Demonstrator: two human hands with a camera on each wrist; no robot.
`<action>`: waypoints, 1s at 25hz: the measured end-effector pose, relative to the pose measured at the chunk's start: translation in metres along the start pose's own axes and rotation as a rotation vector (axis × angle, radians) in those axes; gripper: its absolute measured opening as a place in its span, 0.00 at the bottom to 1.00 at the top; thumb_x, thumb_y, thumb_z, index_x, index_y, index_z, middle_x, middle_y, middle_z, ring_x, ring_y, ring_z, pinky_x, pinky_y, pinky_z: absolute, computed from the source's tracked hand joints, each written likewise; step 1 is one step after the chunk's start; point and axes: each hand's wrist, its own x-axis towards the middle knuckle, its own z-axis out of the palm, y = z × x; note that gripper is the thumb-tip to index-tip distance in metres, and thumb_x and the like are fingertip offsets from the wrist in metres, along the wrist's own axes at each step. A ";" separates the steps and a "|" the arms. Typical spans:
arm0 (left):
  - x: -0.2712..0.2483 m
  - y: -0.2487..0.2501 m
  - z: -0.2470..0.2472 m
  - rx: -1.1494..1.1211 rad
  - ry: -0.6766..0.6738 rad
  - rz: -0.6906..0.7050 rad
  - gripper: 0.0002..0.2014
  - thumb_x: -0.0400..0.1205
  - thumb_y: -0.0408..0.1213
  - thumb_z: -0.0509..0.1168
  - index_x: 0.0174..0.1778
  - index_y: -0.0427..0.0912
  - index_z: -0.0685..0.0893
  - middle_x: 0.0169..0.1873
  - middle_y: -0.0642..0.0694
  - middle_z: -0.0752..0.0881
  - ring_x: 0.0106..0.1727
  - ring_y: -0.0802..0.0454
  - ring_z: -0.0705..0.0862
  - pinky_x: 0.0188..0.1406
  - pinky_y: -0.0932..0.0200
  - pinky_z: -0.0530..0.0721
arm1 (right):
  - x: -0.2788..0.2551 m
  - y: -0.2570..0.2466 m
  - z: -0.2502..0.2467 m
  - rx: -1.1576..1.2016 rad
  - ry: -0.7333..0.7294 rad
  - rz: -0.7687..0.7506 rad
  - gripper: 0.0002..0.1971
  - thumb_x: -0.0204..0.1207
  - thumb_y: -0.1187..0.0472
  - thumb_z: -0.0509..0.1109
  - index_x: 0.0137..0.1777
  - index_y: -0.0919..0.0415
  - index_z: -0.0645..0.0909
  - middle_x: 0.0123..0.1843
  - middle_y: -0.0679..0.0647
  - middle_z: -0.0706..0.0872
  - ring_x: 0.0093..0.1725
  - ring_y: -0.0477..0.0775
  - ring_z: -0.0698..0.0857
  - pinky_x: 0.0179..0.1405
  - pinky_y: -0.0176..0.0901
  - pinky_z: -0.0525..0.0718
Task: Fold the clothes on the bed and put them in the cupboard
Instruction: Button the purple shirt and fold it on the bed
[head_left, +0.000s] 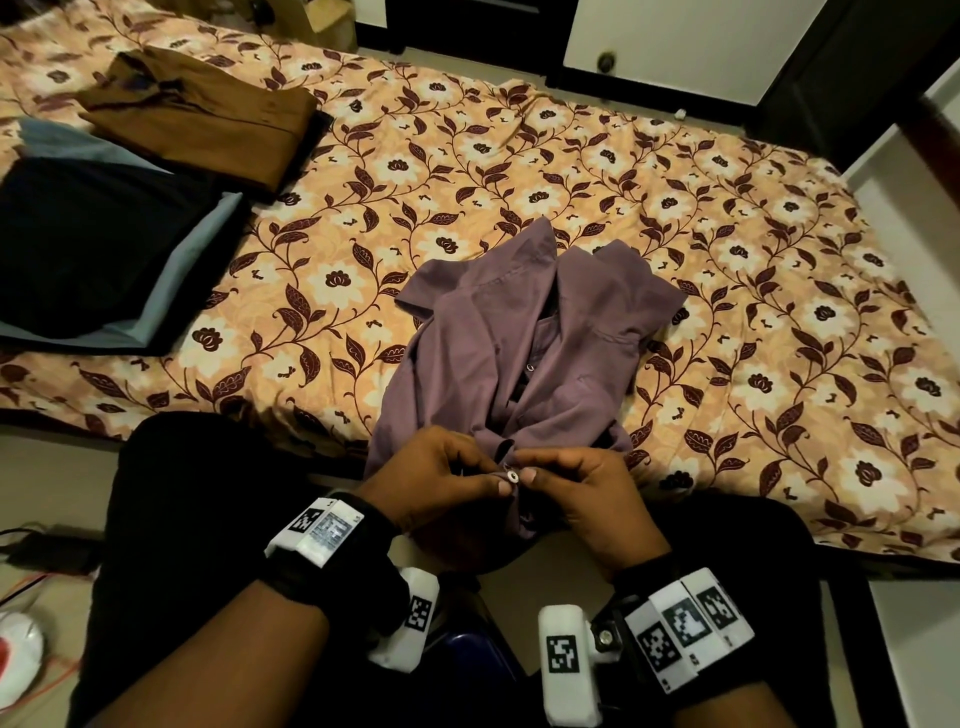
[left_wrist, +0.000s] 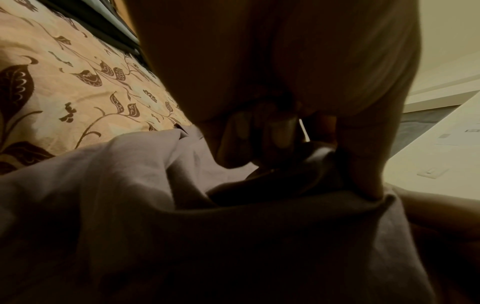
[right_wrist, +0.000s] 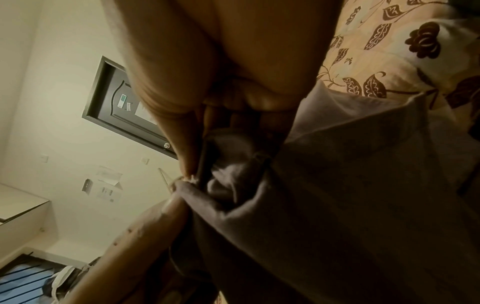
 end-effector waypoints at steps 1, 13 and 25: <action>0.000 0.000 0.000 0.013 0.013 -0.008 0.02 0.76 0.38 0.76 0.41 0.51 0.92 0.37 0.50 0.90 0.40 0.50 0.88 0.44 0.48 0.89 | 0.000 0.000 0.000 -0.006 -0.024 0.007 0.11 0.74 0.75 0.70 0.53 0.65 0.87 0.49 0.58 0.92 0.50 0.51 0.90 0.50 0.38 0.87; 0.000 -0.002 0.000 0.062 0.061 -0.106 0.06 0.76 0.39 0.75 0.34 0.43 0.91 0.28 0.47 0.89 0.31 0.48 0.88 0.34 0.52 0.88 | 0.003 0.002 -0.001 -0.399 -0.079 -0.171 0.10 0.71 0.68 0.77 0.52 0.59 0.89 0.48 0.47 0.91 0.49 0.40 0.89 0.51 0.35 0.86; 0.002 0.004 0.000 -0.117 0.077 0.025 0.11 0.75 0.24 0.72 0.44 0.46 0.87 0.40 0.51 0.90 0.41 0.56 0.87 0.45 0.62 0.86 | 0.007 0.005 0.003 -0.411 0.014 -0.305 0.09 0.68 0.71 0.77 0.44 0.58 0.91 0.44 0.52 0.90 0.46 0.43 0.87 0.47 0.31 0.83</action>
